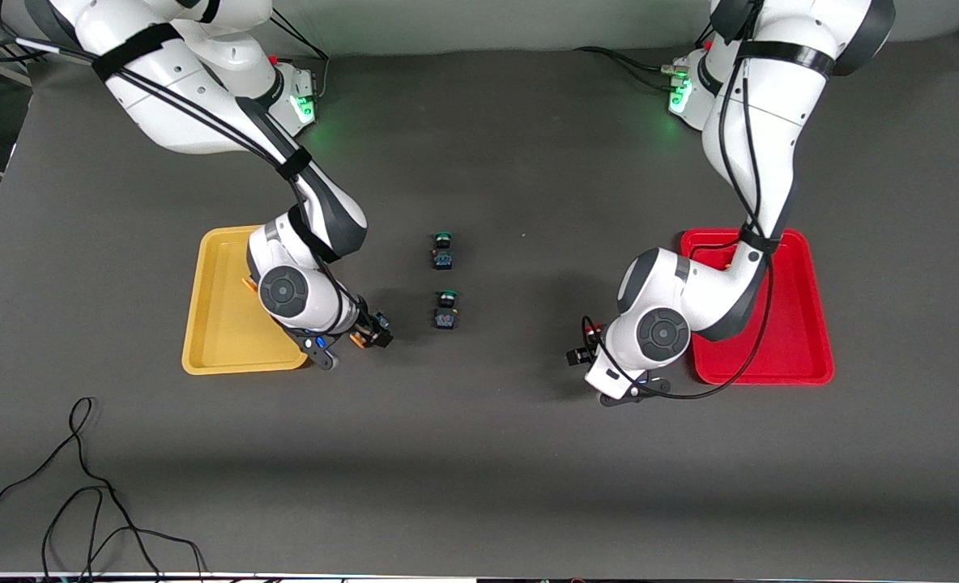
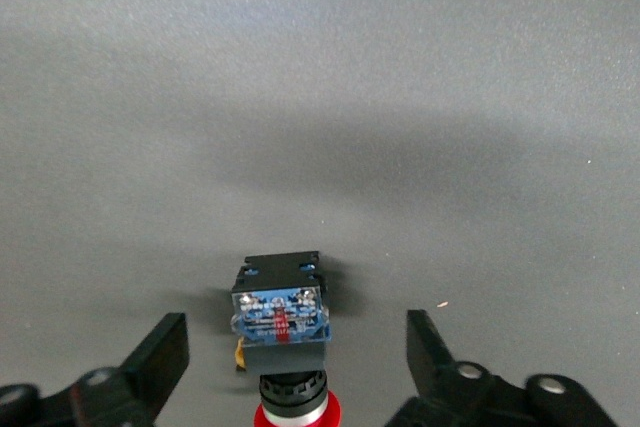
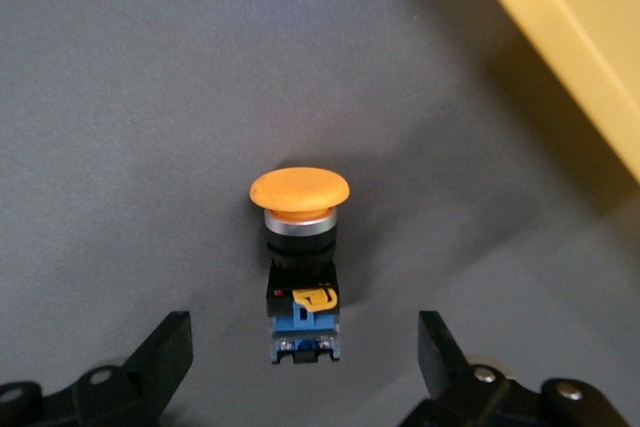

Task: Place red and yellow buttons in trays
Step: 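Carry the orange button into the yellow tray while the left gripper carries the red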

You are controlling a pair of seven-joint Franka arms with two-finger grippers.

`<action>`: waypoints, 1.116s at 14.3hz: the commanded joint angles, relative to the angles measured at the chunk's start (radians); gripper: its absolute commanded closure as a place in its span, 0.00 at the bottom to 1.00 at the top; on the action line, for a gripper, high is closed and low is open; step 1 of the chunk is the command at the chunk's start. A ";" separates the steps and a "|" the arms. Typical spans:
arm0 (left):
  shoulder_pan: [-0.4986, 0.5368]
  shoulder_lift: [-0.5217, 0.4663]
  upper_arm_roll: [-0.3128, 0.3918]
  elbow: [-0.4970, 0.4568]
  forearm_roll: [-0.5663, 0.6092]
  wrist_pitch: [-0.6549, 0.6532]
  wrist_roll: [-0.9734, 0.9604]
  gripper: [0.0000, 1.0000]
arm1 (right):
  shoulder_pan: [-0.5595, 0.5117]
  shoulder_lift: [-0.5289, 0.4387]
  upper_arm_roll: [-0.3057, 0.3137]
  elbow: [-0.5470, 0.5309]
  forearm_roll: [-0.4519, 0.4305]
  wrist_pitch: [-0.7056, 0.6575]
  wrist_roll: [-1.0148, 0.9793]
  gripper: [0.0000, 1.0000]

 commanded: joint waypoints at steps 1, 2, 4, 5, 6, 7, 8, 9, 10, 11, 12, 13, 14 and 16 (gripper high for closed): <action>-0.024 -0.005 0.006 -0.034 0.003 0.033 -0.021 0.34 | 0.010 0.030 0.006 0.020 -0.039 0.009 0.049 0.01; -0.024 -0.005 0.008 -0.055 0.004 0.052 -0.021 0.56 | 0.008 0.033 0.006 0.018 -0.045 0.009 0.049 0.08; -0.023 -0.018 0.006 -0.078 0.003 0.063 -0.021 0.98 | 0.008 0.034 0.003 0.014 -0.047 0.012 0.049 0.46; -0.021 -0.030 0.006 -0.078 0.003 0.049 -0.022 1.00 | 0.008 0.034 0.002 0.014 -0.048 0.012 0.047 0.61; -0.026 -0.062 0.005 -0.077 0.001 0.011 -0.028 1.00 | 0.007 0.030 0.000 0.014 -0.064 0.012 0.047 0.71; -0.037 -0.097 -0.006 -0.066 -0.002 -0.059 -0.053 1.00 | 0.005 0.027 -0.002 0.014 -0.071 0.009 0.047 0.78; -0.037 -0.140 -0.018 -0.051 0.000 -0.141 -0.082 1.00 | 0.004 0.018 -0.003 0.014 -0.071 0.006 0.046 0.85; -0.037 -0.198 -0.018 -0.040 0.000 -0.237 -0.084 1.00 | 0.002 0.005 -0.005 0.017 -0.071 0.002 0.044 0.86; -0.032 -0.267 -0.018 -0.038 0.001 -0.341 -0.072 1.00 | -0.003 -0.044 -0.006 0.017 -0.071 -0.038 0.042 0.86; -0.029 -0.328 -0.018 -0.035 0.001 -0.417 -0.068 1.00 | -0.010 -0.105 -0.009 0.023 -0.071 -0.126 0.032 0.86; -0.027 -0.385 -0.018 -0.026 0.001 -0.492 -0.065 1.00 | -0.024 -0.167 -0.029 0.031 -0.071 -0.208 0.013 0.86; -0.024 -0.419 -0.018 -0.005 0.001 -0.587 -0.055 1.00 | -0.029 -0.216 -0.044 0.026 -0.064 -0.251 -0.046 0.85; -0.026 -0.456 -0.017 0.003 0.004 -0.662 -0.036 1.00 | -0.032 -0.256 -0.081 0.009 -0.056 -0.268 -0.109 0.85; -0.024 -0.562 -0.018 -0.072 0.038 -0.692 -0.029 1.00 | -0.030 -0.290 -0.167 -0.044 -0.033 -0.256 -0.230 0.83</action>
